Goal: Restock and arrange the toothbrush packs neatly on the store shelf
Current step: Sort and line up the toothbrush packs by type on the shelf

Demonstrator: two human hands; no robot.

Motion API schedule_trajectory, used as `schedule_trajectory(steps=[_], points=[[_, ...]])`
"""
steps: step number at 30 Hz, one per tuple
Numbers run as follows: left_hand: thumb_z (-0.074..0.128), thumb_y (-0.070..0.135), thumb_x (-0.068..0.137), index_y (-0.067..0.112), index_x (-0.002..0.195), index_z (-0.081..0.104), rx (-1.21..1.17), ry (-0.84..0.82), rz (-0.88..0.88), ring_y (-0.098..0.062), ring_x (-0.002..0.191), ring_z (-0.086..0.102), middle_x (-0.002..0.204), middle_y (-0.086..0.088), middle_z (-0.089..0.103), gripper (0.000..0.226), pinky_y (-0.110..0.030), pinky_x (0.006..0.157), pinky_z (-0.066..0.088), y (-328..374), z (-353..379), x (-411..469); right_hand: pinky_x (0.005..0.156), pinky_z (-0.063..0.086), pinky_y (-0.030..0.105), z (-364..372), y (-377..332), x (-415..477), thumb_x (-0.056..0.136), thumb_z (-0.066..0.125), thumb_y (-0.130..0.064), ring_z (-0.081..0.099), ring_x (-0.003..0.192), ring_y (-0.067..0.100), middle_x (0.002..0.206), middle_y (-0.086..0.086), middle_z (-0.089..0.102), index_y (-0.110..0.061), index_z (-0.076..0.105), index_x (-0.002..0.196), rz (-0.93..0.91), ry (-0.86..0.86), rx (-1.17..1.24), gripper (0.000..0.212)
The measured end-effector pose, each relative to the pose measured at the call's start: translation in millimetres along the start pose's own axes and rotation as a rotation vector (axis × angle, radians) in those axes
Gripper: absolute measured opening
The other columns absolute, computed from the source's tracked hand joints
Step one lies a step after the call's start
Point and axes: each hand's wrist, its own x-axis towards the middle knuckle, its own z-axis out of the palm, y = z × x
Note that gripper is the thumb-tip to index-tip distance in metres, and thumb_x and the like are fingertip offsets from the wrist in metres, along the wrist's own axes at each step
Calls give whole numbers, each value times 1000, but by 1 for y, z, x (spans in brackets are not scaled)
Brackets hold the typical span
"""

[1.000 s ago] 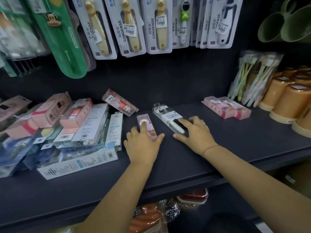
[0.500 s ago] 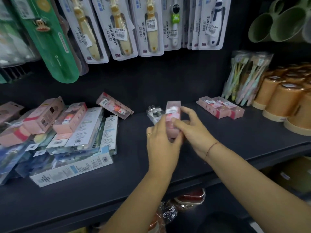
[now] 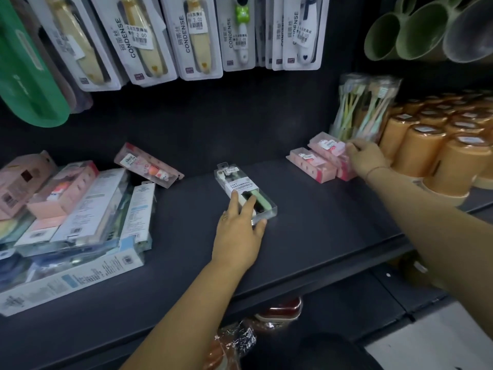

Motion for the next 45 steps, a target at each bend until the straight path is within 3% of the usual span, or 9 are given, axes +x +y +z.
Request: schedule_trajectory(steps=[5, 14, 18, 21, 23, 30, 34, 38, 45], points=[[43, 38, 103, 30, 153, 25, -10, 9, -4, -29, 146, 22, 165, 2, -4, 54, -36, 120, 18, -2, 3, 1, 104, 38, 30, 6, -1, -1, 96, 57, -38, 51, 124, 29, 137, 11, 54, -14, 52, 138, -10, -98, 12, 49], [40, 42, 103, 29, 154, 23, 1, -16, -17, -30, 148, 18, 165, 3, -7, 55, -37, 120, 17, -3, 2, 2, 110, 38, 40, 6, 16, -1, 89, 69, -26, 48, 128, 32, 144, 13, 49, -12, 39, 147, -25, -91, -104, 67], [37, 47, 103, 26, 157, 13, 12, -43, 11, -23, 151, 4, 164, 2, -10, 62, -32, 120, 3, 0, -9, -9, 115, 26, 51, 14, 8, -10, 88, 65, -43, 28, 140, 40, 157, 19, 22, -17, 20, 154, -35, -3, -241, 83], [20, 61, 98, 25, 157, 8, 209, 41, 85, -17, 151, -7, 165, -1, -8, 70, -30, 117, -12, -17, -30, -30, 113, 26, 53, 30, -23, -37, 85, 62, -43, 29, 137, 43, 150, 24, 27, -7, 30, 149, -231, 190, -264, 80], [3, 67, 86, 26, 157, 9, 360, 125, 67, -18, 151, -8, 165, -1, -5, 83, -35, 116, -15, -39, -52, -47, 111, 30, 47, 53, -55, -63, 86, 65, -39, 37, 133, 40, 145, 23, 35, -6, 39, 144, -415, 88, -195, 72], [31, 59, 91, 12, 136, 56, 517, 473, -136, -38, 139, 37, 147, -17, 47, 70, -61, 112, 21, -122, -127, -97, 116, 26, 32, 174, -151, -142, 90, 66, -36, 31, 141, 24, 154, 7, 29, -15, 29, 151, -654, -565, -57, 75], [52, 47, 97, 10, 138, 51, 427, 690, -219, -40, 142, 29, 151, -19, 37, 56, -58, 114, 19, -150, -179, -97, 115, 26, 36, 222, -197, -144, 88, 68, -36, 29, 141, 29, 155, 11, 30, -16, 26, 152, -683, -588, -85, 79], [54, 51, 93, 12, 149, 35, 370, 643, -405, -37, 144, 20, 158, -19, 23, 70, -50, 117, 15, -171, -218, -73, 112, 34, 41, 251, -228, -136, 84, 69, -40, 41, 134, 32, 146, 15, 41, -21, 31, 150, -624, -576, -27, 79], [56, 45, 94, 10, 136, 49, 385, 645, -514, -36, 127, 42, 137, -14, 53, 55, -44, 102, 28, -190, -232, -43, 107, 36, 41, 271, -239, -131, 88, 66, -39, 39, 129, 40, 141, 19, 40, -23, 33, 150, -649, -451, -251, 72]])
